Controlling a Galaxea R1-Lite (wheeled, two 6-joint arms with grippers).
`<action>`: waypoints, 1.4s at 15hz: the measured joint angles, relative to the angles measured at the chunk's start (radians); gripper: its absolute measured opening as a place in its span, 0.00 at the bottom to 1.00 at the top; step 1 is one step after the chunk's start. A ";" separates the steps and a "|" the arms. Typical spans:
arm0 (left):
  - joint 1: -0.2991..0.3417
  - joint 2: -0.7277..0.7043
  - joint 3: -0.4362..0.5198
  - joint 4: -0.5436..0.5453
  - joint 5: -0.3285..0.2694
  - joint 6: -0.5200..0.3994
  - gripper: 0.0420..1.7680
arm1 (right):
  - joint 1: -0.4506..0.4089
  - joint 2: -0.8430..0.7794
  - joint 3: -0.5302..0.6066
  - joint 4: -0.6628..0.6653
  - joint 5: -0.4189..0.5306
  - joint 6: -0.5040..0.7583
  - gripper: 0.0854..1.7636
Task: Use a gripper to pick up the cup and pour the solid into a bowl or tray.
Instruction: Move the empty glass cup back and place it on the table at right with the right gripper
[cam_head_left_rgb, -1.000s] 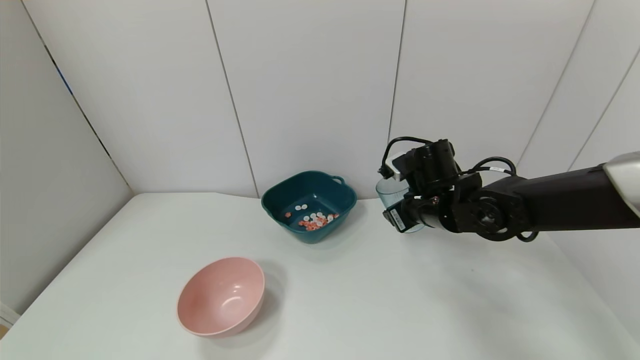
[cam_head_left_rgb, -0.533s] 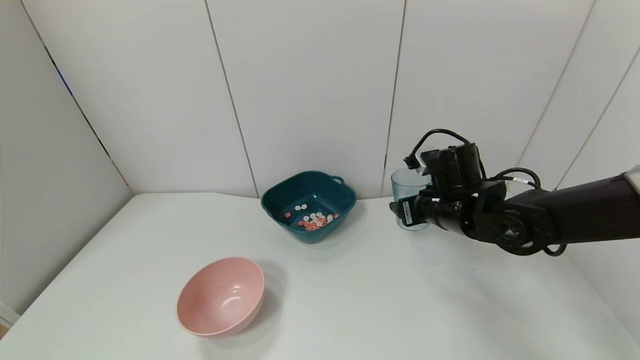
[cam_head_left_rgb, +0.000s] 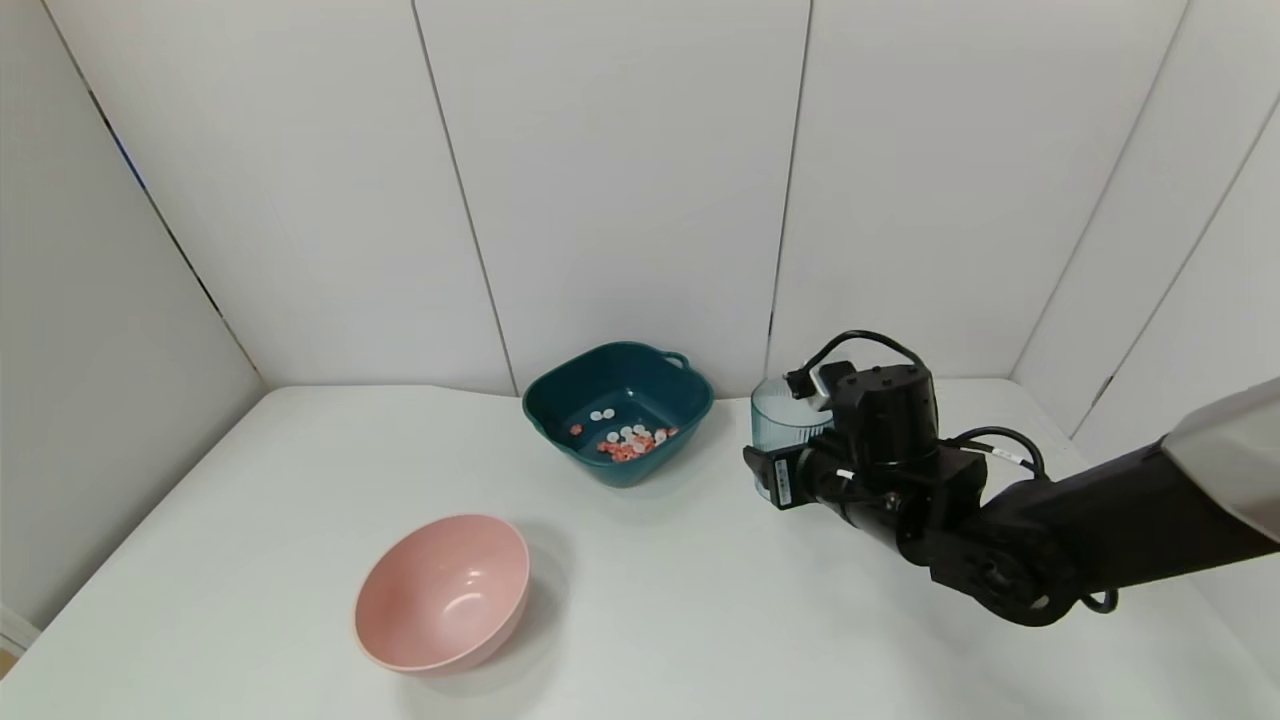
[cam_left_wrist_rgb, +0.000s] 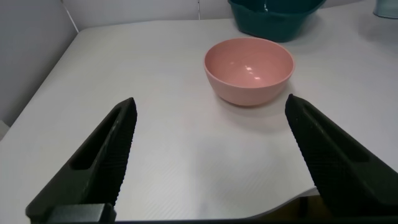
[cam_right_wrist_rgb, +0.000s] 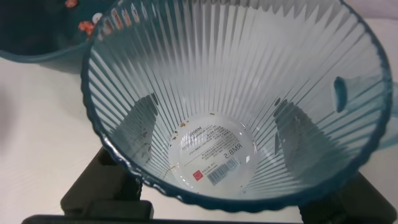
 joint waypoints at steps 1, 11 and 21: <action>0.000 0.000 0.000 0.000 0.000 0.000 0.97 | 0.007 0.014 0.016 -0.032 0.000 0.003 0.74; 0.000 0.000 0.000 0.000 0.000 0.000 0.97 | 0.032 0.163 0.033 -0.185 -0.002 0.028 0.74; 0.000 0.000 0.000 0.000 0.000 0.000 0.97 | 0.037 0.143 0.033 -0.103 0.020 0.032 0.90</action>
